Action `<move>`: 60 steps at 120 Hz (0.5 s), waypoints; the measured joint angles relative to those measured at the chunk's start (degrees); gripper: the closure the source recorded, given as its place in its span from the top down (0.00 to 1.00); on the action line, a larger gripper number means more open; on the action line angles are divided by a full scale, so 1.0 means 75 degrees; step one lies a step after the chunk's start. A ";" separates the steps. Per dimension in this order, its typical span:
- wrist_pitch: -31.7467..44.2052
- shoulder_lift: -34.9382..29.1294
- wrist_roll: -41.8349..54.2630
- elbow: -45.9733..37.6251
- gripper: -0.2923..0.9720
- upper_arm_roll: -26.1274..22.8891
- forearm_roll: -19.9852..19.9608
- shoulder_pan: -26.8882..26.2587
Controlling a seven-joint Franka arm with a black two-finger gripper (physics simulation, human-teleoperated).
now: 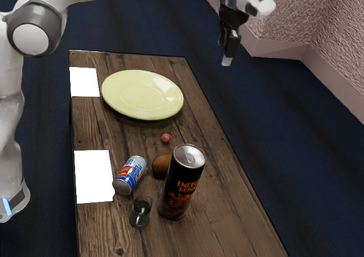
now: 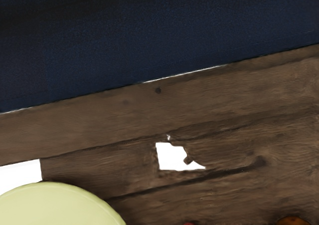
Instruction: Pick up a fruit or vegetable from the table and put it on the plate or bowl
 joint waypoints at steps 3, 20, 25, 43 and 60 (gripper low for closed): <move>-0.0001 0.0216 -0.0017 -0.0003 0.77 0.0001 0.0009 -0.0011; 0.0099 0.0744 -0.0102 -0.0009 0.77 0.0013 -0.0033 0.0432; 0.0147 0.0776 -0.0148 -0.0064 0.77 0.0006 -0.0063 0.0439; -0.0187 0.0750 -0.0313 -0.0459 0.77 -0.0002 -0.0275 0.0242; 0.0289 -0.0140 -0.0339 -0.2595 0.77 0.0029 -0.0374 0.0565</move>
